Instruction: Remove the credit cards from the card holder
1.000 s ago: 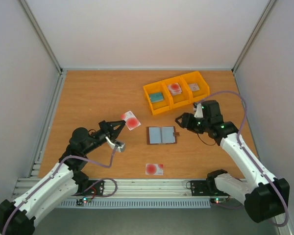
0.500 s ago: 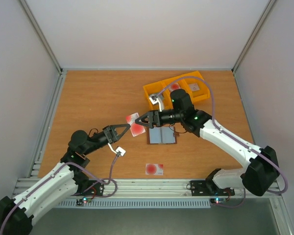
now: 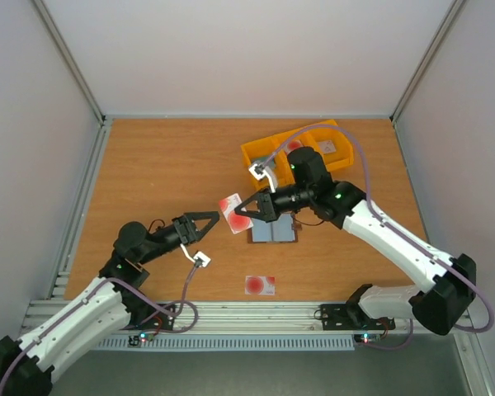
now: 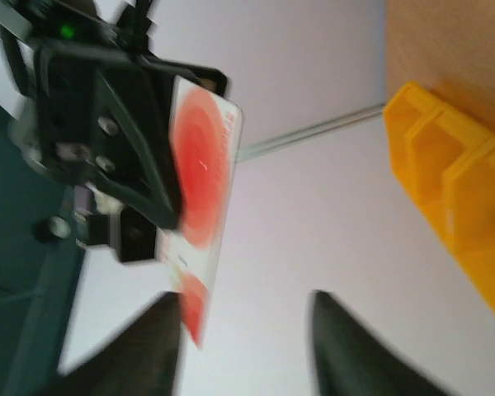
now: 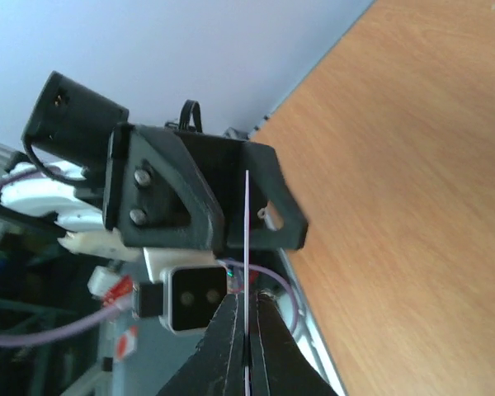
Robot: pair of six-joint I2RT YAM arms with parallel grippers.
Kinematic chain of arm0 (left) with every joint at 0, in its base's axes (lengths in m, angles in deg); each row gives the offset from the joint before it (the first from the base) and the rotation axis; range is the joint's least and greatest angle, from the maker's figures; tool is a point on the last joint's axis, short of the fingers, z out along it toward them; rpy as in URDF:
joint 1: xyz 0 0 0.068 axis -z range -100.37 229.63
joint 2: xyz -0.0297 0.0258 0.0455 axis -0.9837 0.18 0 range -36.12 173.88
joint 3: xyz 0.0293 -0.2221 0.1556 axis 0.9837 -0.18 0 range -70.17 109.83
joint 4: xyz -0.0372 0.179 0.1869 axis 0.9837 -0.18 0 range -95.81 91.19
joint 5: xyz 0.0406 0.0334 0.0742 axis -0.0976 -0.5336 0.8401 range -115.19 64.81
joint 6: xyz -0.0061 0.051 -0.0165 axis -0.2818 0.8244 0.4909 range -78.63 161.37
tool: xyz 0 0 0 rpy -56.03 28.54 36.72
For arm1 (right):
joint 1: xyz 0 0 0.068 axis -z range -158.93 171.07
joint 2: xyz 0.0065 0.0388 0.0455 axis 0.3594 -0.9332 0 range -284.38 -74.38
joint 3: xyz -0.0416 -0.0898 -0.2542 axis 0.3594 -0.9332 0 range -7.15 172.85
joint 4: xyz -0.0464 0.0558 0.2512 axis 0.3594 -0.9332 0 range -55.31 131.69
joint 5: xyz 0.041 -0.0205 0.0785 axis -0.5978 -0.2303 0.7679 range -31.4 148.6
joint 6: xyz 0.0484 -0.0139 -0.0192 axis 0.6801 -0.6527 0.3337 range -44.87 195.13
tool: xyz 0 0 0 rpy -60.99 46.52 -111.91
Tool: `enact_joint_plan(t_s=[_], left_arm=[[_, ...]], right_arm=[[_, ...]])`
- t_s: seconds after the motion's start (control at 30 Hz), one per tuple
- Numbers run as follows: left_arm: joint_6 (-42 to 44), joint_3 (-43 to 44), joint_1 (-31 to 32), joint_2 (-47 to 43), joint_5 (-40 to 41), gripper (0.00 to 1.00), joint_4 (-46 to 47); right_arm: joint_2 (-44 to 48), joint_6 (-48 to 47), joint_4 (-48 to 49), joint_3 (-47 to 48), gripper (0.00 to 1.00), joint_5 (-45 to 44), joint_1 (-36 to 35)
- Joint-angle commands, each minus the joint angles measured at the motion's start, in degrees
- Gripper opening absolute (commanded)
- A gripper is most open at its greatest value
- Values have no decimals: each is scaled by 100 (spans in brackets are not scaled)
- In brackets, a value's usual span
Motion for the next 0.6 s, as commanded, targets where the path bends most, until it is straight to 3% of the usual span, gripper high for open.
enact_joint_plan(t_s=[0.0, 0.1, 0.2, 0.3, 0.43, 0.5, 0.57], left_arm=[[-1810, 468, -20, -595, 283, 70, -1565], [-4844, 1848, -37, -112, 496, 66, -4516], [-7572, 2591, -120, 540, -530, 62, -5728], [-9124, 2602, -148, 628, -1887, 67, -5642], [-10769, 2493, -152, 975, -2434, 67, -4845], [-10879, 2341, -136, 938, -3029, 66, -4446], [-11381, 2174, -101, 976, -2948, 65, -3937]], right_arm=[[294, -2013, -2552, 846, 1, -769, 5], [281, -3046, -3612, 1150, 1, -1080, -106], [60, -3789, -4503, 1566, 1, -1600, -506], [-343, -4204, -5271, 2032, 1, -2169, -920], [-514, -4465, -5396, 2424, 1, -1973, -1287], [-574, -4570, -5322, 2576, 1, -1964, -1486], [-726, -4681, -5360, 2771, 1, -1984, -1595]])
